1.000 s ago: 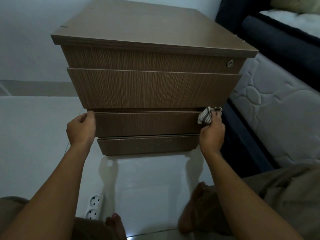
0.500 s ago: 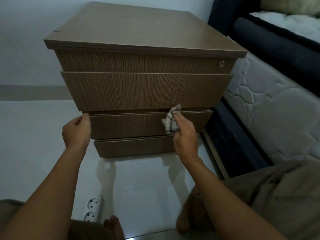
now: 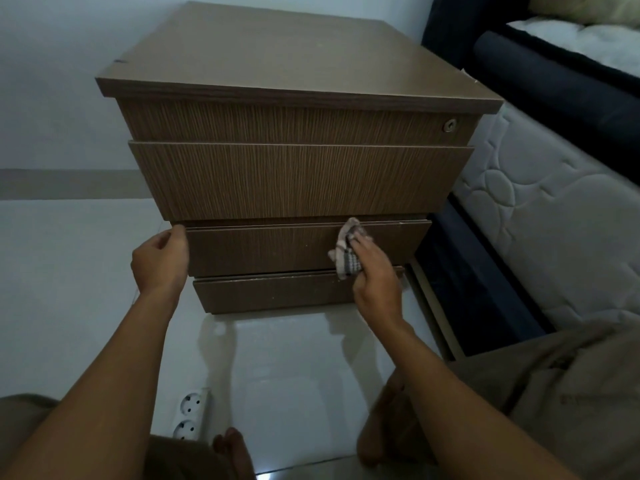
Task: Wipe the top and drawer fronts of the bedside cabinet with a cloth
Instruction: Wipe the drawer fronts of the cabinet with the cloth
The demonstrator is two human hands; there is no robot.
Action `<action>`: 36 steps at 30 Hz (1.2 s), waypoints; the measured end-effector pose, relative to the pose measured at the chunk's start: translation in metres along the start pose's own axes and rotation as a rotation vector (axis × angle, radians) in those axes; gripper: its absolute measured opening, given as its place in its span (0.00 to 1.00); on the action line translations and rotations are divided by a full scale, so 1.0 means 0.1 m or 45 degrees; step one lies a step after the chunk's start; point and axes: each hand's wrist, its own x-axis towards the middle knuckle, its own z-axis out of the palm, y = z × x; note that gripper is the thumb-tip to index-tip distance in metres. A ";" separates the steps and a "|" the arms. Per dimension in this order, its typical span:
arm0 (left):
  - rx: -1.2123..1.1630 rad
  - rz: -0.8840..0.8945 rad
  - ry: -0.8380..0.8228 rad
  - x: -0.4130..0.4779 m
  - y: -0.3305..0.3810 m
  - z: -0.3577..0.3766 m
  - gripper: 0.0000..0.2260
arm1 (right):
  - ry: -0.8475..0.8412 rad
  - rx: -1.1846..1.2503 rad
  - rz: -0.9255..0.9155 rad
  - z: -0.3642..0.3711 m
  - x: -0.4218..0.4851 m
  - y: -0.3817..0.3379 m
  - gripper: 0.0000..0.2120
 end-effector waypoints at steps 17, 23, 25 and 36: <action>0.025 0.053 -0.007 0.06 -0.07 0.00 0.12 | 0.572 0.471 0.876 0.37 0.36 0.03 0.28; 0.018 0.066 -0.018 0.09 -0.09 -0.02 0.13 | 0.389 0.433 0.678 0.85 0.12 -0.31 0.29; 0.003 0.065 -0.021 0.09 -0.09 -0.03 0.12 | 0.335 0.448 0.635 1.01 0.06 -0.47 0.30; -0.056 -0.067 -0.149 0.28 -0.18 -0.12 0.12 | 0.170 0.481 0.508 1.60 -0.14 -1.36 0.34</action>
